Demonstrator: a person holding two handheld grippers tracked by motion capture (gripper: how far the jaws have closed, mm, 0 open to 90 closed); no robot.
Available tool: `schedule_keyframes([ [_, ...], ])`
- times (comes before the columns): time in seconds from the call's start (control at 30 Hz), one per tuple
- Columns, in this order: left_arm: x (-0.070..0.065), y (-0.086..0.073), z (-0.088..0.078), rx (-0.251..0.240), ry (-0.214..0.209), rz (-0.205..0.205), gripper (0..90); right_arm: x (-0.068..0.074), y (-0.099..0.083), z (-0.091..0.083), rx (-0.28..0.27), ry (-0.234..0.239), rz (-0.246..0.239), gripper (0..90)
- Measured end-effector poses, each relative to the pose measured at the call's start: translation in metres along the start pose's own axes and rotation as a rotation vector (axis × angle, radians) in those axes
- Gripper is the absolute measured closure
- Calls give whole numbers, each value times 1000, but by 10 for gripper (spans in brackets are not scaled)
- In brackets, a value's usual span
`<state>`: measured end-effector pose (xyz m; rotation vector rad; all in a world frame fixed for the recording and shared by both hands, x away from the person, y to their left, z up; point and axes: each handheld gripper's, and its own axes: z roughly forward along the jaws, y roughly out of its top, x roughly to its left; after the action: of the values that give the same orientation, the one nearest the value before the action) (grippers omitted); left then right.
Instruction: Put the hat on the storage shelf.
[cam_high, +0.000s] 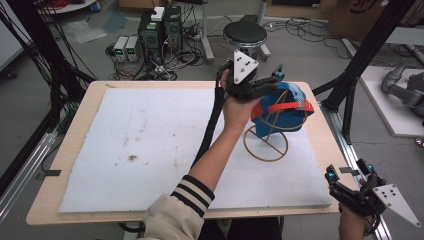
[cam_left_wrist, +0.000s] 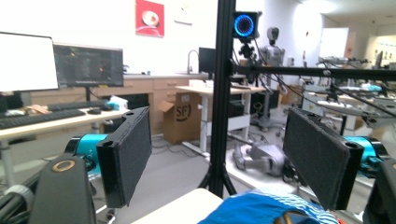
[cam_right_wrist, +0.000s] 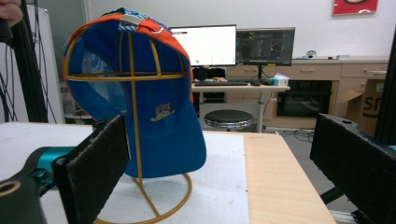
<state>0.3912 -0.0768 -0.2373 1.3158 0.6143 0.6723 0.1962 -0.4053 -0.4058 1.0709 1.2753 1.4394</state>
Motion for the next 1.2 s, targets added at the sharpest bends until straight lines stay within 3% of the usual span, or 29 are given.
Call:
schedule_keyframes([
  [0.23, 18, 7, -22, -21, 37, 24, 226, 5, -1, 7, 3, 14, 2, 46],
  [0.57, 54, 19, -75, -65, 118, 66, 206, 11, -2, 19, -3, 32, -2, 46],
  [0.9, 95, 21, -147, -95, 256, 107, 202, 18, -2, 31, -14, 49, -2, 46],
  [1.2, 125, 15, -194, -88, 358, 100, 200, 22, -2, 37, -19, 58, -6, 46],
])
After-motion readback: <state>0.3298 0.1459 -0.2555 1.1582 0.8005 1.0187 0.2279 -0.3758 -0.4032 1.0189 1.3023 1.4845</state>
